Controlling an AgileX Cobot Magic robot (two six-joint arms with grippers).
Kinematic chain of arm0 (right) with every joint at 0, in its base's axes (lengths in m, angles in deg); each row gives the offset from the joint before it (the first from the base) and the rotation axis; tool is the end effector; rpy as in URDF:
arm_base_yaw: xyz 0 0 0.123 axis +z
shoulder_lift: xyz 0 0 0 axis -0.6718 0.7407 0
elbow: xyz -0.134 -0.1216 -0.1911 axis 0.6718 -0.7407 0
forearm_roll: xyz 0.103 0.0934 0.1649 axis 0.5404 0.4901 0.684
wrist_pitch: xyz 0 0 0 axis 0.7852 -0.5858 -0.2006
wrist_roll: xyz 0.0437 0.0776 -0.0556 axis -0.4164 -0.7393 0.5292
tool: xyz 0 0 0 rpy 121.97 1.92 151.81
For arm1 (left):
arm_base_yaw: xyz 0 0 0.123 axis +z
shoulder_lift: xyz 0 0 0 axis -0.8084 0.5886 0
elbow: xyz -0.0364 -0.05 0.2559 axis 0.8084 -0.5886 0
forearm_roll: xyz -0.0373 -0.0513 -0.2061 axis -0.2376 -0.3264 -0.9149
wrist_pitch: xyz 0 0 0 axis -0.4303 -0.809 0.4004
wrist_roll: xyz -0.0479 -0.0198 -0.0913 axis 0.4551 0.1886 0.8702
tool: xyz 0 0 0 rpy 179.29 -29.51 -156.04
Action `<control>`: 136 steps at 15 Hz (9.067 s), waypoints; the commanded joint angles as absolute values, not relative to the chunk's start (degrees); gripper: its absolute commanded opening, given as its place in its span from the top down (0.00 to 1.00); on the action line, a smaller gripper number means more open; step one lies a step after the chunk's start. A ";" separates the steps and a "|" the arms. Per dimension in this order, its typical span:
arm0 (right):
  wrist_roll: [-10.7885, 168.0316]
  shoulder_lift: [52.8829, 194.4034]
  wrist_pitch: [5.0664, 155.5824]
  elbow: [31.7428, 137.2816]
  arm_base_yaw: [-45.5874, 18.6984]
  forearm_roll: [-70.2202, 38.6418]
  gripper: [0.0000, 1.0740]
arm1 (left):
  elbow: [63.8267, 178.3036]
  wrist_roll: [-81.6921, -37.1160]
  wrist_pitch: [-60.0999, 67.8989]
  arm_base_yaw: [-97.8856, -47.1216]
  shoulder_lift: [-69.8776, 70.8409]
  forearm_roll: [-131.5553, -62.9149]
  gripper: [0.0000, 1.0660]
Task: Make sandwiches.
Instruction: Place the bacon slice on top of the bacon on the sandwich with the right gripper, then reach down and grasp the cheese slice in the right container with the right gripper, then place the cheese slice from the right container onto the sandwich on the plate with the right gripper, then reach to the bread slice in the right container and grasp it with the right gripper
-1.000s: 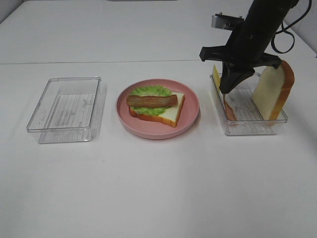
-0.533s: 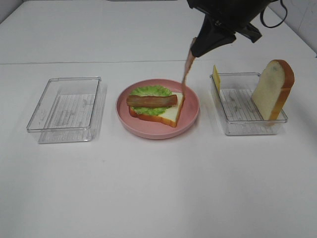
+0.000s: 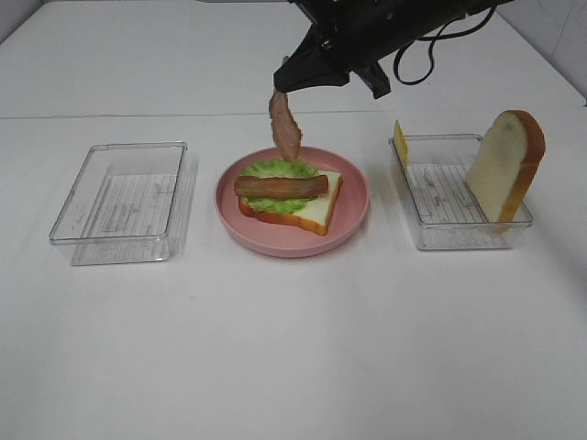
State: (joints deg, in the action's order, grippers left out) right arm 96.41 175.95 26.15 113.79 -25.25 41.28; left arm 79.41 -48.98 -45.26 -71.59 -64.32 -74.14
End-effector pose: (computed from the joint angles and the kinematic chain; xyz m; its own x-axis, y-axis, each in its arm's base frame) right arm 0.3876 0.1897 0.2172 -0.9298 0.0150 -0.3677 -0.2697 0.6522 0.7085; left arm 0.0095 0.0110 0.2545 -0.4855 0.1107 -0.8672 0.1748 0.9842 0.0278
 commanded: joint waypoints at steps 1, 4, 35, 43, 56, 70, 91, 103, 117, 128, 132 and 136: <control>99.91 178.99 28.90 114.13 -24.56 47.98 1.00 | 79.35 -48.63 -45.03 -71.70 -64.78 -74.49 0.32; 102.60 182.14 30.39 114.13 -24.62 54.46 1.00 | 79.35 -48.63 -45.03 -71.70 -64.78 -74.49 0.32; 84.15 177.90 22.71 114.13 -24.67 18.30 0.38 | 79.35 -48.63 -45.03 -71.70 -64.78 -74.49 0.32; 80.48 174.41 21.05 119.52 -24.67 5.52 0.37 | 79.35 -48.63 -45.03 -71.70 -64.78 -74.49 0.32; 75.04 182.08 25.64 123.19 -29.37 -9.83 0.37 | 79.35 -48.63 -45.03 -71.70 -64.78 -74.49 0.32; 72.06 184.43 26.38 123.19 -29.43 -12.41 1.00 | 79.35 -48.63 -45.03 -71.70 -64.78 -74.49 0.33; 92.40 186.55 21.51 122.96 -21.64 31.14 1.00 | 79.35 -48.63 -45.03 -71.70 -64.78 -74.49 0.33; 87.30 184.95 25.35 123.13 -22.84 16.87 0.20 | 79.35 -48.63 -45.03 -71.70 -64.78 -74.49 0.33; 72.00 169.02 16.01 123.13 -22.96 -25.70 0.20 | 79.35 -48.63 -45.03 -71.70 -64.78 -74.49 0.33; 73.67 169.94 8.62 123.13 -40.60 -15.96 0.20 | 79.35 -48.63 -45.03 -71.70 -64.78 -74.49 0.33; 78.13 174.24 8.45 123.13 -42.84 -8.23 0.20 | 79.35 -48.63 -45.03 -71.70 -64.78 -74.49 0.33; 77.68 178.65 8.56 123.13 -42.84 -10.17 0.22 | 79.35 -48.63 -45.03 -71.70 -64.78 -74.49 0.33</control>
